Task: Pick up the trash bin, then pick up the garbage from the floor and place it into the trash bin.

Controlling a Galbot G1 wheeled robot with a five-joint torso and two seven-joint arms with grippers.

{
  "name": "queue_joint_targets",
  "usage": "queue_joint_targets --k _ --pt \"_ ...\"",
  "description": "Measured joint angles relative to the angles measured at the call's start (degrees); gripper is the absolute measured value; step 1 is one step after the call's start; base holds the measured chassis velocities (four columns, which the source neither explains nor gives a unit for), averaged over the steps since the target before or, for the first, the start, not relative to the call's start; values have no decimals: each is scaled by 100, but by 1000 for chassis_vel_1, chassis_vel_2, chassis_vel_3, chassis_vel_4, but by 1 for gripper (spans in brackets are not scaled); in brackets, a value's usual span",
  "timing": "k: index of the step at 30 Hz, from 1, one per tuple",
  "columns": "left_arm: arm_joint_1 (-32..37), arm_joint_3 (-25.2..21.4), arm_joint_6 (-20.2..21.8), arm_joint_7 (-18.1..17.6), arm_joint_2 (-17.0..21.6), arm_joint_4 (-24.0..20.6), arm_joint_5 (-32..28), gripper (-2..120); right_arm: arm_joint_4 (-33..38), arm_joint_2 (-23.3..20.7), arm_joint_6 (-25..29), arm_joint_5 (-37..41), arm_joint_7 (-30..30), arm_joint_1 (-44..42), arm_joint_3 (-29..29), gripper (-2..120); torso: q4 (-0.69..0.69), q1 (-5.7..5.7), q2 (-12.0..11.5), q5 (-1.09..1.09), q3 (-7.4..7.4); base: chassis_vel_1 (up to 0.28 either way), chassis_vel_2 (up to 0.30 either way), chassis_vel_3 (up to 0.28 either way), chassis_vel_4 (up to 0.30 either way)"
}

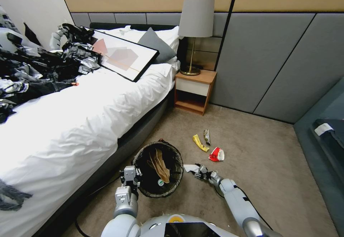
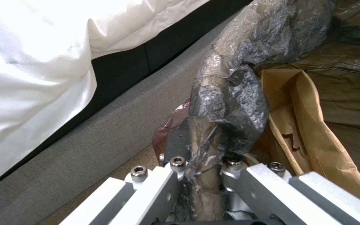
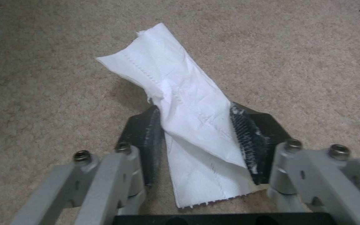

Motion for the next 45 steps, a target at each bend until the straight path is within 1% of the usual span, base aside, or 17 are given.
queue_joint_targets --k 3,4,7,8,11,24,30,33,34,36,37,38,40,41,43,44,45 --pt "-10 26 -4 0 -3 12 8 0 8 -27 30 28 42 -16 3 25 0 0 0 0 0 0 0 0 0" --pt "-10 26 -4 0 -3 12 8 0 8 -27 30 28 42 -16 3 25 0 0 0 0 0 0 0 0 0" --pt "-19 52 -7 -1 -5 23 15 0 15 -46 47 65 80 -36 13 10 -5 0 0 -6 0 0 0 0 0" --pt "-19 52 -7 -1 -5 23 15 0 15 -46 47 65 80 -36 13 10 -5 0 0 -6 0 0 0 0 0" --pt "-21 64 -9 0 -5 24 17 0 31 -44 53 85 101 -46 14 0 -5 0 -1 -6 0 0 0 0 0" --pt "-27 75 -16 0 -5 32 18 0 159 -64 136 197 113 -91 0 0 -4 0 -1 -5 0 0 0 0 0" --pt "-32 98 -21 0 6 48 23 0 326 -73 226 400 328 -142 2 0 -4 0 -1 -5 0 0 0 0 0" --pt "-37 104 -23 1 21 48 23 0 816 -73 283 819 638 -282 2 0 -4 0 -1 -5 0 0 0 0 0" --pt "-37 104 -23 1 21 48 23 0 816 -73 283 819 638 -282 2 0 -4 0 -1 -5 0 0 0 0 0" --pt "-40 113 -23 1 33 53 23 0 1417 -76 315 1254 990 -456 -25 0 -3 0 -1 -5 0 0 0 0 0" --pt "-40 113 -23 1 33 53 23 0 1417 -76 315 1254 990 -456 -25 0 -3 0 -1 -5 0 0 0 0 0" --pt "-42 125 -23 1 37 60 23 0 1766 -87 307 1459 1108 -557 -40 0 -3 0 -1 -5 0 0 0 0 0" --pt "-47 159 -23 5 48 68 23 0 2850 -146 166 1951 1265 -866 -81 0 -4 0 -1 -5 0 0 0 0 0" --pt "-47 159 -23 5 48 68 23 0 2850 -146 166 1951 1265 -866 -81 0 -4 0 -1 -5 0 0 0 0 0" --pt "-55 164 -23 6 56 77 23 0 3620 -198 34 2243 1348 -1115 -108 0 -2 0 -1 -8 -1 0 0 0 0" --pt "-57 165 -23 5 63 83 23 0 4061 -231 -58 2404 1379 -1285 -131 0 -5 0 -1 -5 0 0 0 0 0" --pt "-57 165 -23 5 63 83 23 0 4061 -231 -58 2404 1379 -1285 -131 0 -5 0 -1 -5 0 0 0 0 0"
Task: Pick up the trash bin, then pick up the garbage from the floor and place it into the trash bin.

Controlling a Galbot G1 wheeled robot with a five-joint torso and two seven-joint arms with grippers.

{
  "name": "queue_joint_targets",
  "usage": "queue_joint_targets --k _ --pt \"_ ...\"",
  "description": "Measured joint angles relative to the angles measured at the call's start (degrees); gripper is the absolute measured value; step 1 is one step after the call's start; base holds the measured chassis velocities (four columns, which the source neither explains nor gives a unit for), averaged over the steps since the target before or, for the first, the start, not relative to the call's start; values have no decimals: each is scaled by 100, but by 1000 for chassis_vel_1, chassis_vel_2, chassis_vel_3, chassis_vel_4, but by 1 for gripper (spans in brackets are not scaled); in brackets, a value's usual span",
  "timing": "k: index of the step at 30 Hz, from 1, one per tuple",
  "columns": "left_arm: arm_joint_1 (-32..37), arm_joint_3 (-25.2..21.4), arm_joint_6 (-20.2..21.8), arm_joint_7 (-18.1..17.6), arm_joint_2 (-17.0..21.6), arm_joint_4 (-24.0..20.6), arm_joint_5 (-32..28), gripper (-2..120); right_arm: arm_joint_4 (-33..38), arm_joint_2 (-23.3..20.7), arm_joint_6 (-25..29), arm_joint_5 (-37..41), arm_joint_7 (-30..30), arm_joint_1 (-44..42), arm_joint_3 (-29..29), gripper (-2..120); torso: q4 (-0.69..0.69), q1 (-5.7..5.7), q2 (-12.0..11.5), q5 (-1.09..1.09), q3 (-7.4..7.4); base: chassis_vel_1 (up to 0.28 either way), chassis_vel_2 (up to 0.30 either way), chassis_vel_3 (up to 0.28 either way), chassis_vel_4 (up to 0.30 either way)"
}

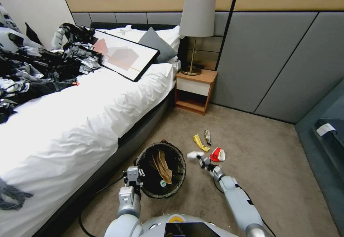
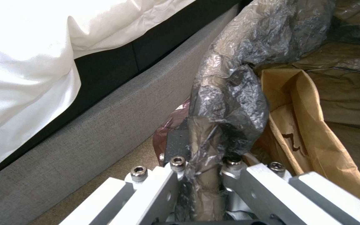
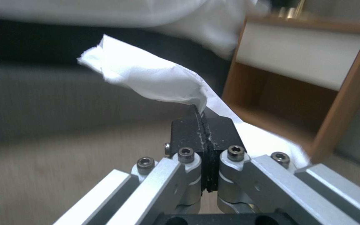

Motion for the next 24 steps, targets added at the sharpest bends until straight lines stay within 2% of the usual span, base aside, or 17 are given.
queue_joint_targets --k 1,3,4,5,7,8,12,18,24 --pt "-4 6 0 2 6 5 0 0 312 -18 -49 93 11 -109 -12 0 0 0 0 4 -1 0 0 0 0" --pt "-11 44 0 5 7 16 0 0 1268 -72 -123 338 13 -449 -48 0 2 0 0 -3 -1 0 0 0 0" --pt "-11 44 0 5 7 16 0 0 1268 -72 -123 338 13 -449 -48 0 2 0 0 -3 -1 0 0 0 0" --pt "-16 62 0 6 9 24 0 0 1641 -84 -151 431 -8 -590 -79 0 0 0 0 1 0 0 0 0 0" --pt "-21 90 1 12 9 51 11 0 2384 -111 -198 586 -79 -880 -179 0 0 -1 0 -4 -1 0 0 0 0" --pt "-21 90 1 12 9 51 11 0 2384 -111 -198 586 -79 -880 -179 0 0 -1 0 -4 -1 0 0 0 0" --pt "-37 104 7 24 10 87 18 0 3343 -161 -373 569 -21 -1315 -635 0 1 0 0 -1 -1 0 0 0 0" --pt "-40 104 16 27 5 81 30 0 3626 -199 -426 253 38 -1619 -1318 0 1 0 0 -1 -1 0 0 0 0" --pt "-31 91 17 29 -5 59 38 0 3255 -263 -286 -100 5 -1805 -1737 0 2 -1 0 0 -1 0 0 0 0"
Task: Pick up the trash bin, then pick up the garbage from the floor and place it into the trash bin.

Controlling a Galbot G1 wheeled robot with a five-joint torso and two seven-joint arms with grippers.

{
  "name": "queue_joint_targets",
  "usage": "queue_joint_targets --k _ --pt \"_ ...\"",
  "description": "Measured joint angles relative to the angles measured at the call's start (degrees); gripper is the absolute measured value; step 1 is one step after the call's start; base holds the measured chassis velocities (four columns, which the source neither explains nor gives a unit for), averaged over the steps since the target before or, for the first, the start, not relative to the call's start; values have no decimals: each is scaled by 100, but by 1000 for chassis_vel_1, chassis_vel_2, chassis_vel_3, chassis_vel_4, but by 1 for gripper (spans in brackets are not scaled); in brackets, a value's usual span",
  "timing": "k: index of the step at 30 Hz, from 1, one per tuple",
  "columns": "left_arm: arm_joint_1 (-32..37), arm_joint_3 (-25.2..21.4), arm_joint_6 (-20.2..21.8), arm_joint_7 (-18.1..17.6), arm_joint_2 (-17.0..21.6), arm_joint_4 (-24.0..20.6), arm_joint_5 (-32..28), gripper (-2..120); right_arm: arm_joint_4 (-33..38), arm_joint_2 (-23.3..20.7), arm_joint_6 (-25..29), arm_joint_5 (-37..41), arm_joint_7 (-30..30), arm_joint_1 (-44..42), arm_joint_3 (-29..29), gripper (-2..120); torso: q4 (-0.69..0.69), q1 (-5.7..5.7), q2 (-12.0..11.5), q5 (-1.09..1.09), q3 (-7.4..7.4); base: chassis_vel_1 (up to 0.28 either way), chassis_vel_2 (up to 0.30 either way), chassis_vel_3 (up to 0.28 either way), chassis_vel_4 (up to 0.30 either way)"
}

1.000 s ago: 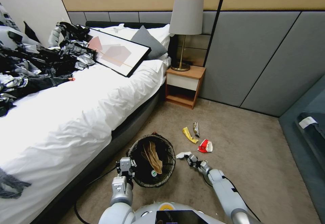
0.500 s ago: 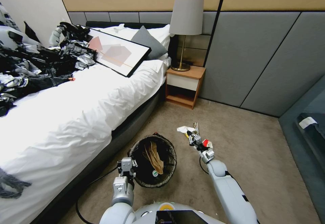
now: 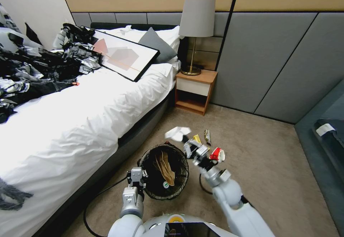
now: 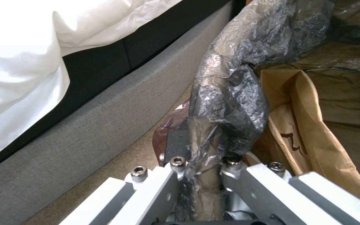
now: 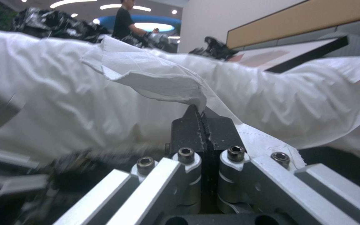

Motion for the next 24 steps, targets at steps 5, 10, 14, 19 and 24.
queue_joint_targets --k 5,10,14,19,24 --pt "-4 7 0 1 -7 -7 2 0 -214 -18 100 -160 -19 -63 -112 0 0 0 0 0 0 0 0 0 0" --pt "-11 33 1 1 -13 -7 11 0 -603 63 198 -268 -34 -39 -165 0 0 0 0 0 0 0 0 0 0" --pt "-11 33 1 2 -15 -7 13 0 -786 107 245 -281 -36 -2 -164 0 0 0 0 0 1 0 0 0 0" --pt "-9 26 1 3 -20 -18 16 0 -1034 136 321 -305 -46 30 -128 0 0 0 0 0 0 0 0 0 0" --pt "-13 23 1 3 -23 -25 17 0 -1203 134 367 -331 -65 39 -82 0 0 0 0 0 0 0 0 0 0"
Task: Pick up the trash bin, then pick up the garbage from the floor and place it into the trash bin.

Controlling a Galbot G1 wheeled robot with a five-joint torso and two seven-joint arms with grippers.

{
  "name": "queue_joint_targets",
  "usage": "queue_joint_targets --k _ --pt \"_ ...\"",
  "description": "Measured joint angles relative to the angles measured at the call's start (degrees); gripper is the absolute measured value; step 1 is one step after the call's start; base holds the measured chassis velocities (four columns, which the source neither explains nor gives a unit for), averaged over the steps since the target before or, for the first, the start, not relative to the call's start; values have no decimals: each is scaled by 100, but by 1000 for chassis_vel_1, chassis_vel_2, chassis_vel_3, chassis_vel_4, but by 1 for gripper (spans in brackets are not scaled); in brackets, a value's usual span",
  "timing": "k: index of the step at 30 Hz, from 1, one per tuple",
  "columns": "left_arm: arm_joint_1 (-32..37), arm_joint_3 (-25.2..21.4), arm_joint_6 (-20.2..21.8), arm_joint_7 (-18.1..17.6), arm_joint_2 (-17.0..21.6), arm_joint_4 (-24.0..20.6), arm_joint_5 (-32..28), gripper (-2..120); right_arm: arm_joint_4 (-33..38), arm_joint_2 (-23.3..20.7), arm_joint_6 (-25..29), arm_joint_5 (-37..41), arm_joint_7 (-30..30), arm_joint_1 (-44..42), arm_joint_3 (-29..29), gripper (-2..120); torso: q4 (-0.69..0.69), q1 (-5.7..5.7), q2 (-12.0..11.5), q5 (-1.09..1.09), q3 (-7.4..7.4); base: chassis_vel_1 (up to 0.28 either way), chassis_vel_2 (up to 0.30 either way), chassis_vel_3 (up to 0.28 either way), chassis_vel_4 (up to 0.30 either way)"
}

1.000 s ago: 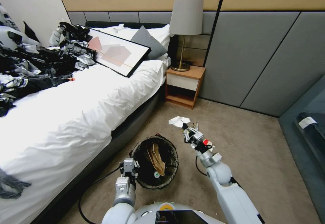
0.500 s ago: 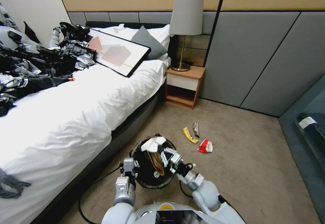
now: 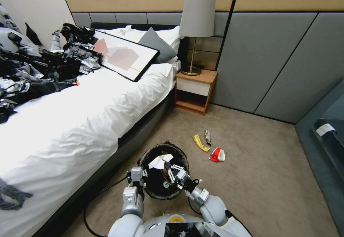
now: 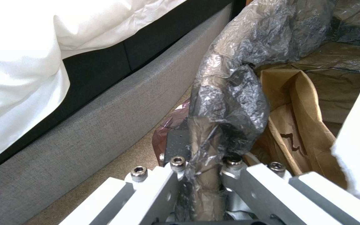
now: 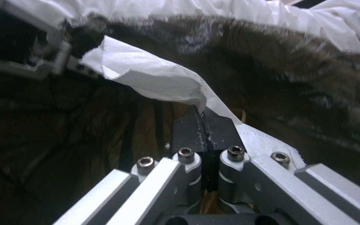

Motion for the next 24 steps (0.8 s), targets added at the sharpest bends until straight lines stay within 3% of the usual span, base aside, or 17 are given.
queue_joint_targets --k 6,8,12,15,19,20,24 --pt "0 -3 0 0 0 -6 0 0 0 -12 -8 -97 47 13 87 2 0 0 0 0 0 0 0 0 0" --pt "-2 -3 0 0 0 -6 0 0 41 -25 -22 -126 64 8 117 16 0 0 0 0 0 0 0 0 0" --pt "-6 2 0 0 0 -7 0 0 46 -28 -25 -130 73 5 130 25 0 0 0 0 0 0 0 0 0" --pt "-4 3 0 0 3 -9 0 0 46 -36 -25 -129 82 5 134 41 0 0 0 0 0 0 0 0 0" --pt "-1 1 0 0 5 -14 -1 0 52 -46 -27 -125 84 10 133 48 0 0 0 0 0 0 0 0 0" --pt "2 -1 0 -1 6 -20 -3 0 63 -60 -33 -118 88 10 134 56 0 0 0 0 0 0 0 0 0" --pt "4 -1 -1 -1 12 -32 -4 0 84 -87 -37 -115 92 -5 150 70 0 0 0 0 0 0 0 0 0"
